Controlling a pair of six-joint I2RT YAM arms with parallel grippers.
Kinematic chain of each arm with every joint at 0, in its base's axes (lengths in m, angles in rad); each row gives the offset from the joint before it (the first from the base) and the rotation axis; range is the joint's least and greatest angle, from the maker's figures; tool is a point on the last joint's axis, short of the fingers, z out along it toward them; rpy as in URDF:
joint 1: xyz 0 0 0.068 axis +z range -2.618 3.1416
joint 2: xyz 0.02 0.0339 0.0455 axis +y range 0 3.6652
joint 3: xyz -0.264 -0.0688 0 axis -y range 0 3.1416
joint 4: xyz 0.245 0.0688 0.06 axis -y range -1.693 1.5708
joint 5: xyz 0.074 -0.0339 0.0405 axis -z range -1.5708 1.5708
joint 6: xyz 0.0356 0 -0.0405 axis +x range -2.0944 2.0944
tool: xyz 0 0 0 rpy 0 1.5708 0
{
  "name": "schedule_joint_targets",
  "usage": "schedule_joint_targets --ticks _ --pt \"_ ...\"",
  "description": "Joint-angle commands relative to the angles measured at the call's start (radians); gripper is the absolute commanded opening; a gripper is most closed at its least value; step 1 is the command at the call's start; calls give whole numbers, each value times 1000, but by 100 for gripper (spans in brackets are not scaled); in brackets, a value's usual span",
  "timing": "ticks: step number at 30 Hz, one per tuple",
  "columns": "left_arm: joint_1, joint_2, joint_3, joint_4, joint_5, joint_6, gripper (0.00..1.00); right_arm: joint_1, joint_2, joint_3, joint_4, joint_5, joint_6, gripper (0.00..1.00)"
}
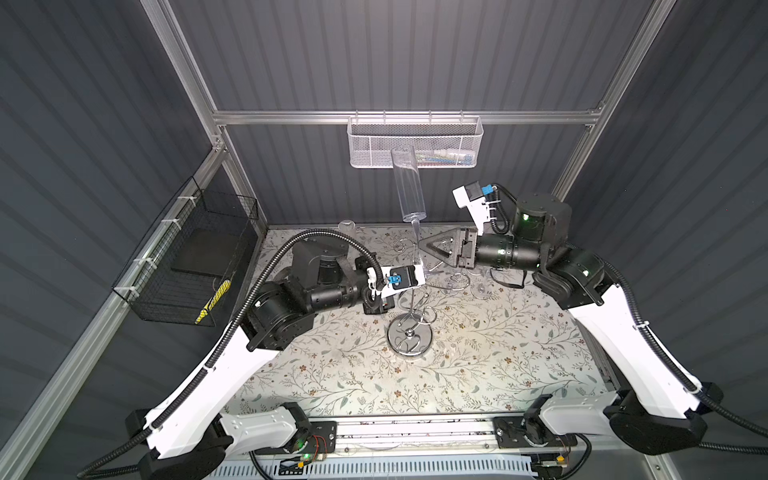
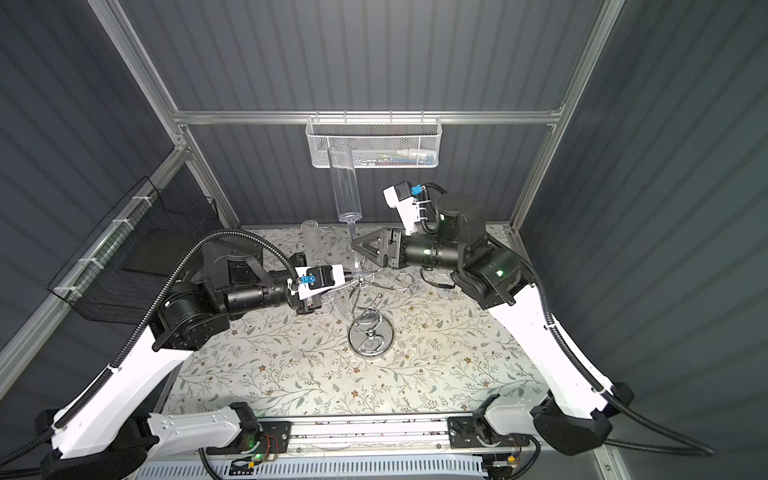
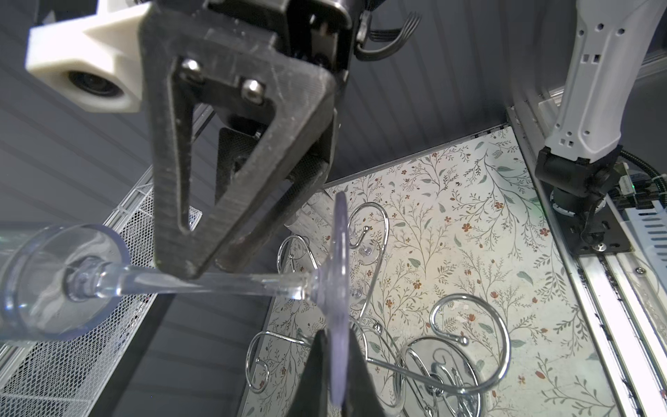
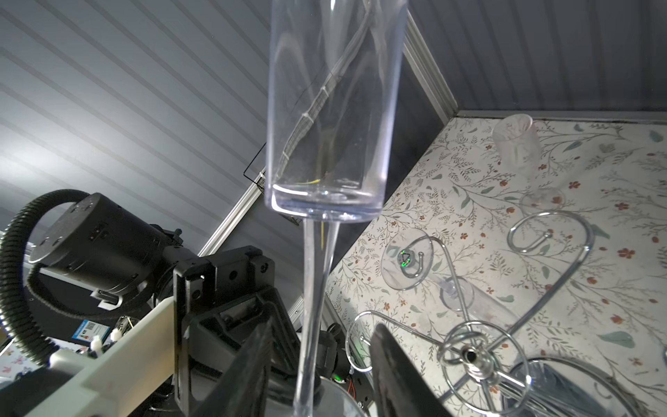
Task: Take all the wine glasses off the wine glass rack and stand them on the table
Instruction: 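Close the right gripper on the stem of the glass held by the left gripper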
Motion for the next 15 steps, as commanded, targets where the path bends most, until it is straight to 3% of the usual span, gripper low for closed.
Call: schedule_joint_targets --ticks 1,5,15 --pt "-2 -26 -9 34 17 58 0 17 10 4 29 -27 8 44" --pt "-2 -36 -31 56 16 60 0 26 18 3 21 -23 12 40" --pt "-1 -33 -30 74 23 50 0 36 13 -5 22 -7 20 19"
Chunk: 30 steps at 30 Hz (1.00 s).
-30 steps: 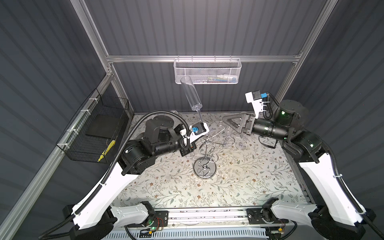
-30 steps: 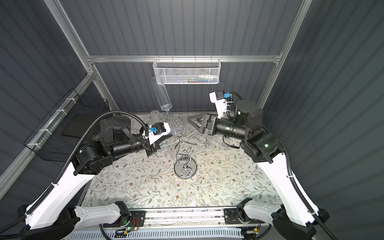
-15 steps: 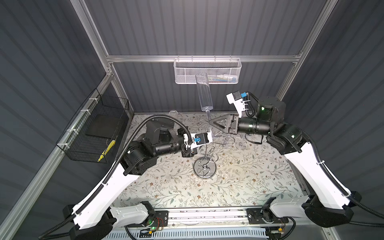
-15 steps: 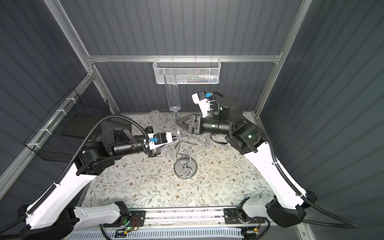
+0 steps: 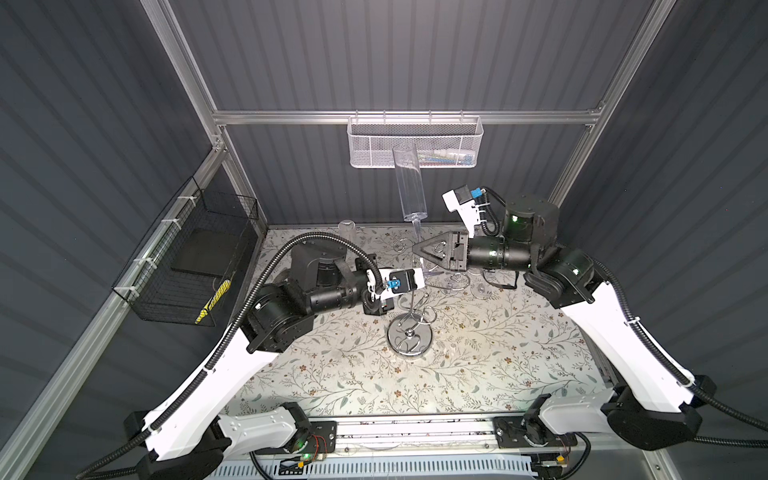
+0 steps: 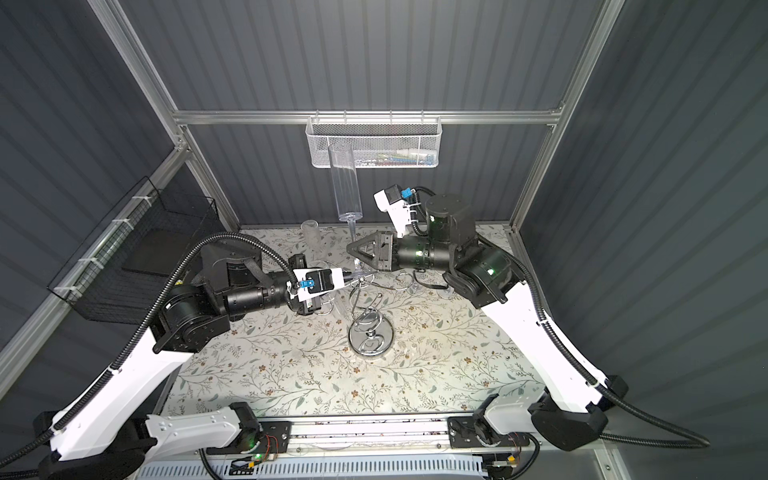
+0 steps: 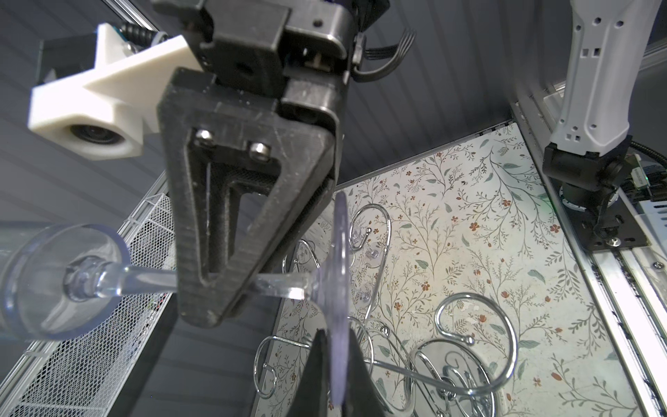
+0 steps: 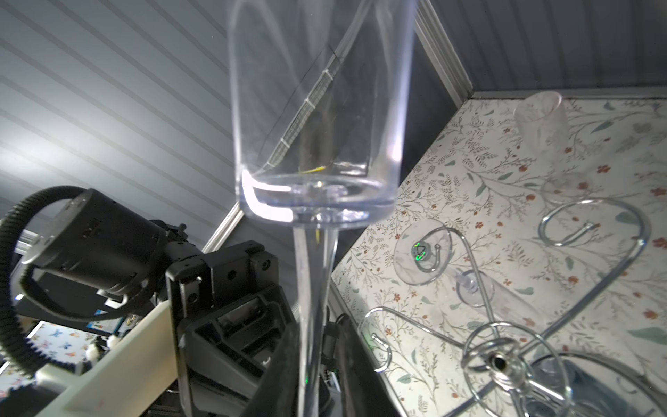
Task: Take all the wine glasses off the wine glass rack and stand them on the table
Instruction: 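Close the right gripper on the stem of the glass held by the left gripper, then release the base with the left gripper and swing it up toward the bowl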
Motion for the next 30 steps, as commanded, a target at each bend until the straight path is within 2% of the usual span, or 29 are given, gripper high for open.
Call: schedule_joint_targets --ticks 1,5,8,10,14,16,20,23,25,27,30 --pt "-2 -18 1 37 20 24 0 7 -7 -5 15 -3 -1 17" --pt "-1 -18 1 35 25 22 0 8 -7 -7 16 -5 -1 2" --pt "-2 -19 -4 37 31 9 1 9 -10 -15 27 -4 6 0" --pt "-2 -28 -18 45 28 1 12 10 -16 -20 35 0 8 0" --pt "-2 -77 -77 130 5 -91 49 10 -29 24 -31 59 -58 0" --pt "-1 -107 -107 198 -25 -213 64 9 -39 80 -105 136 -128 0" --pt "-2 -148 -151 327 -34 -427 87 10 -91 122 -196 331 -284 0" --pt "-2 -151 -167 453 -73 -641 94 10 -161 44 -178 417 -360 0" --pt "-2 -133 -149 517 -103 -797 96 15 -214 -35 -123 430 -385 0" --pt "-1 -95 -114 570 -90 -948 97 27 -283 -117 -72 433 -420 0" --pt "0 -25 -36 597 -39 -1079 98 54 -313 -162 -76 464 -471 0"
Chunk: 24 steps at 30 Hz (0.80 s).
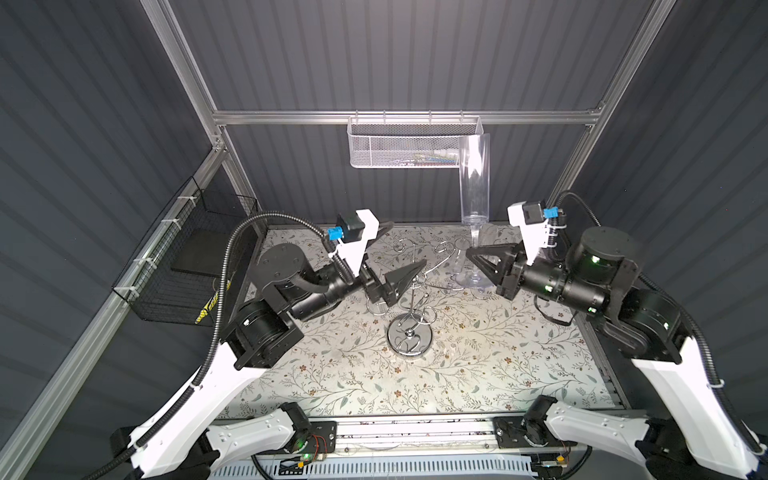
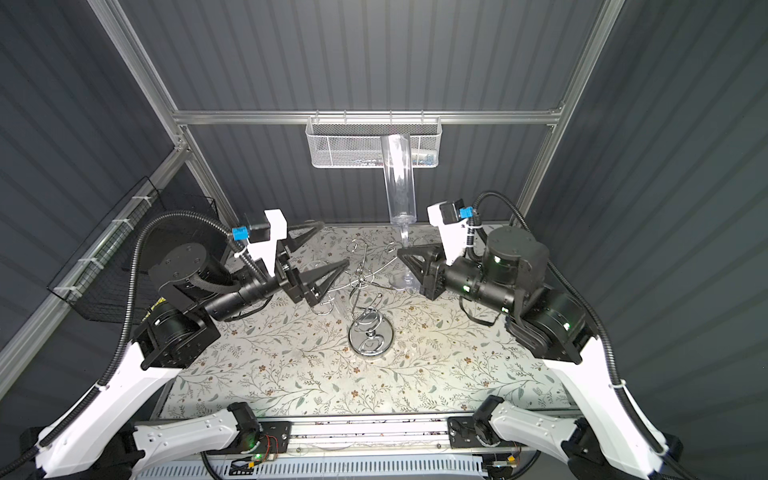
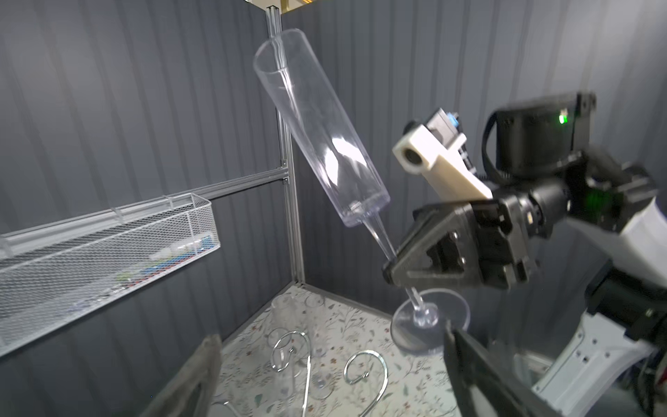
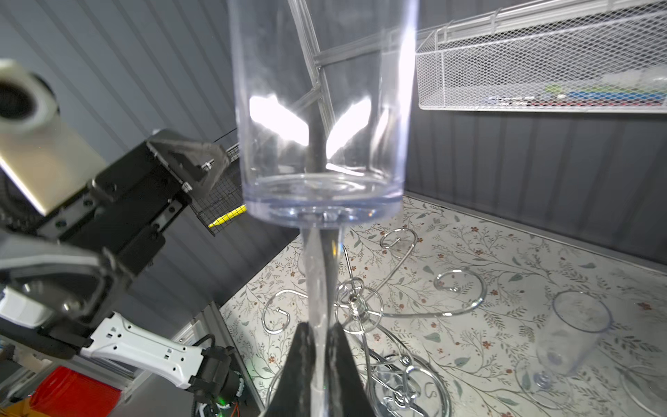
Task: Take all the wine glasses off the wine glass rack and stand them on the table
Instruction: 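Release the base with the left gripper and swing it up toward the bowl, then grasp the glass bowl with the left gripper while the right holds the stem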
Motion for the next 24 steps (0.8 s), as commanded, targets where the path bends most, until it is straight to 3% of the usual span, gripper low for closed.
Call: schedule_joint_targets --ticks 1,7,18,24 --pt "-1 70 82 109 24 -284 98 27 0 -40 40 67 -105 0" --pt "-1 119 91 249 85 -405 98 63 -13 -75 31 78 -126 0" --pt "26 146 61 332 84 -540 96 119 -38 -149 72 61 -153 0" --pt "48 169 43 364 119 -597 90 143 -39 -156 68 37 -162 0"
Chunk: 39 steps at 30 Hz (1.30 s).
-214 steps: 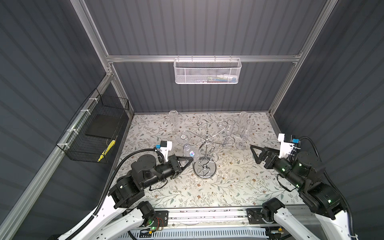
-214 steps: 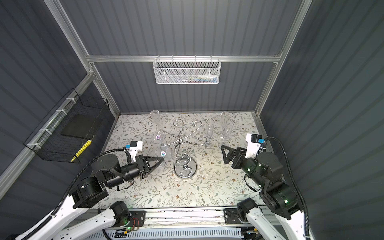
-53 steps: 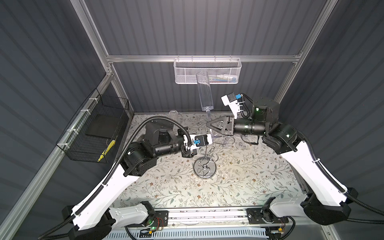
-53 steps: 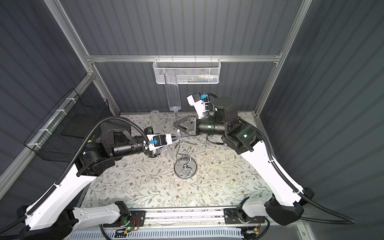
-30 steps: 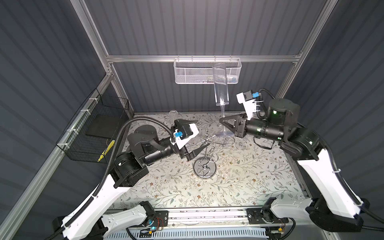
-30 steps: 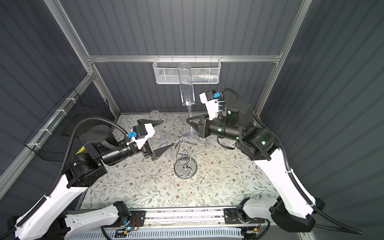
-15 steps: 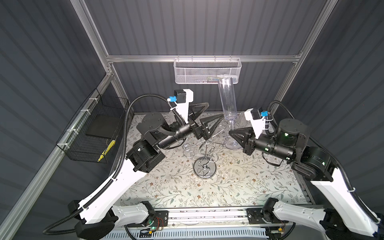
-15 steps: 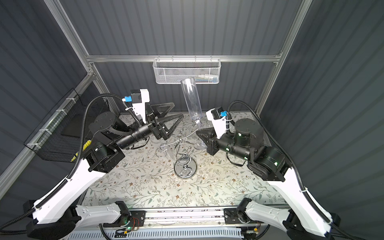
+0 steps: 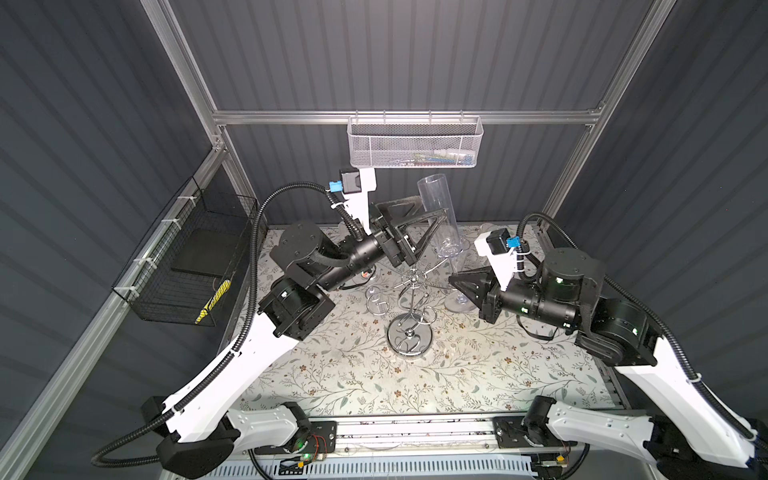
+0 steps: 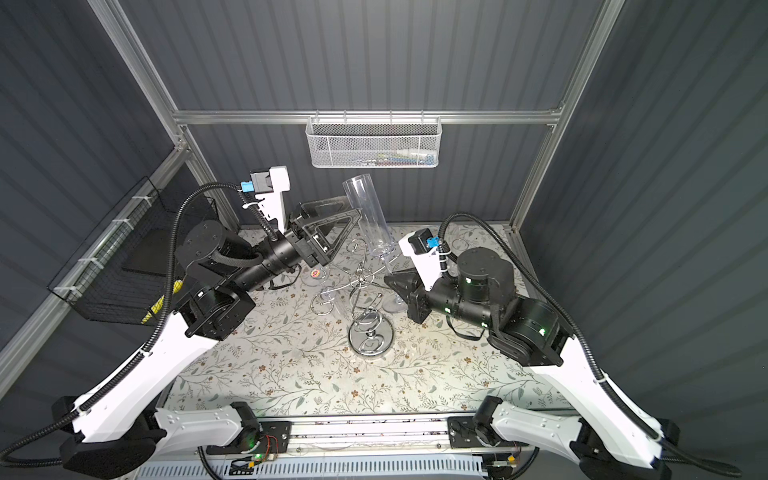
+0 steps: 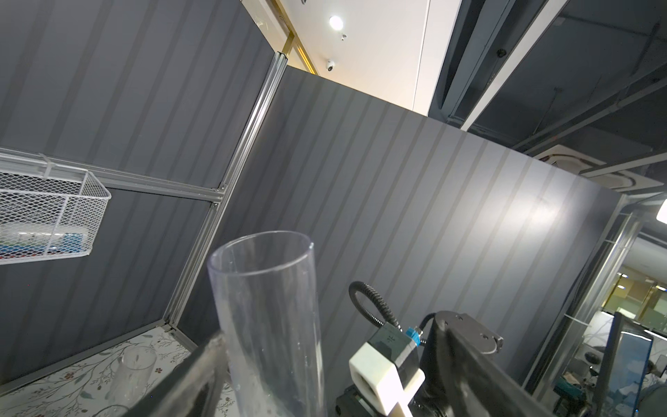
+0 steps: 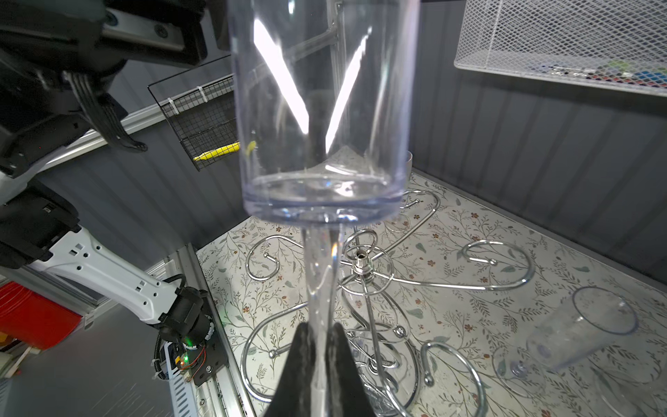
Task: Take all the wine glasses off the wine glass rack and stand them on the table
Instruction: 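Grasp the glass bowl with the left gripper while the right holds the stem, then open the right gripper off the stem and draw it back while the left holds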
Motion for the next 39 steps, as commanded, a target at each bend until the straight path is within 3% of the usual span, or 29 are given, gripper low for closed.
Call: schedule_joint_targets --ticks 1,7,15,27,31,32,35,36,39 --pt "15 18 -26 67 45 -67 89 14 -14 -10 44 -28 -22 0" --pt "42 30 -45 97 61 -110 79 29 -14 -10 30 -31 -28 0" --pt "43 57 -29 121 115 -115 58 42 -7 -5 22 -29 -31 0" --pt "45 43 -89 239 85 -181 42 45 3 0 17 -34 -32 0" --pt "44 41 -100 261 38 -189 41 45 0 4 9 -30 -31 0" --pt "44 40 -100 263 34 -188 41 46 -2 6 6 -25 -29 3" --pt "44 36 -99 265 17 -175 41 46 -22 9 10 21 -15 83" --pt "45 32 -99 263 7 -164 41 46 -36 9 20 42 -15 99" --pt "44 22 -77 234 -32 -105 41 46 -100 0 76 108 -19 99"
